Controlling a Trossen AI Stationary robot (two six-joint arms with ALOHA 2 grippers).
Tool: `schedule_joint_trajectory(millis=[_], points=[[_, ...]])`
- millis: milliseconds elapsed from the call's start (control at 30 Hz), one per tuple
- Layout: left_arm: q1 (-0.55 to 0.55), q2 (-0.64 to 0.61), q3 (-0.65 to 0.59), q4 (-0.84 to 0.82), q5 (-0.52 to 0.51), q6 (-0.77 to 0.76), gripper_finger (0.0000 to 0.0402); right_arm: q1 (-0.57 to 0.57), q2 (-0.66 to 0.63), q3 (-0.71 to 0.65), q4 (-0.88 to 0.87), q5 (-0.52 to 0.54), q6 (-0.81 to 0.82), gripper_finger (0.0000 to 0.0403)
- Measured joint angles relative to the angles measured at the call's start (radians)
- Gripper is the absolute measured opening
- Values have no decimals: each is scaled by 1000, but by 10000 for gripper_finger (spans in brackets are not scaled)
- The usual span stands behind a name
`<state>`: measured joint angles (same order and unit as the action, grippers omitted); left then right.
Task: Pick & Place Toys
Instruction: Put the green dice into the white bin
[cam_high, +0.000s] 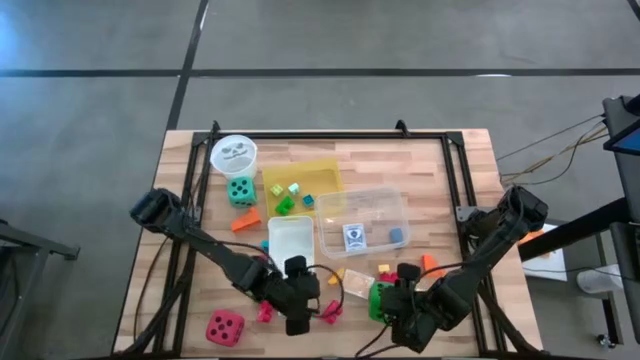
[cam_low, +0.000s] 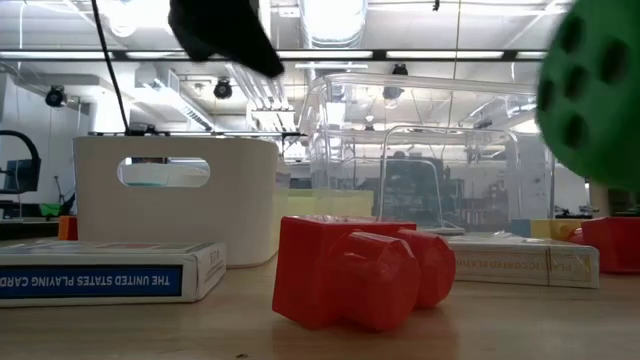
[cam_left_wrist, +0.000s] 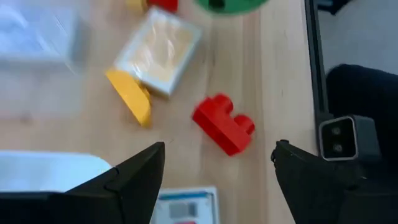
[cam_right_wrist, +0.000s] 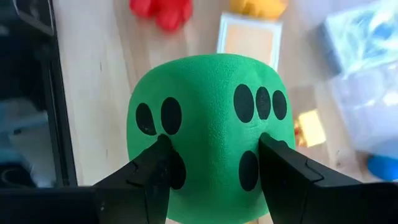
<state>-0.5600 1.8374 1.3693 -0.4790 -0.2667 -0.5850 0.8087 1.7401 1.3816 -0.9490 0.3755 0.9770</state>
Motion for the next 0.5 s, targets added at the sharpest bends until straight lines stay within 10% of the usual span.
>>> schedule_joint_trajectory(millis=[300,500], points=[[-144,-38,0,48,-494,269,290,3,-4,124,13,319,-46,177],[-180,-38,0,164,-626,395,290,-21,-5,211,119,420,-204,177]])
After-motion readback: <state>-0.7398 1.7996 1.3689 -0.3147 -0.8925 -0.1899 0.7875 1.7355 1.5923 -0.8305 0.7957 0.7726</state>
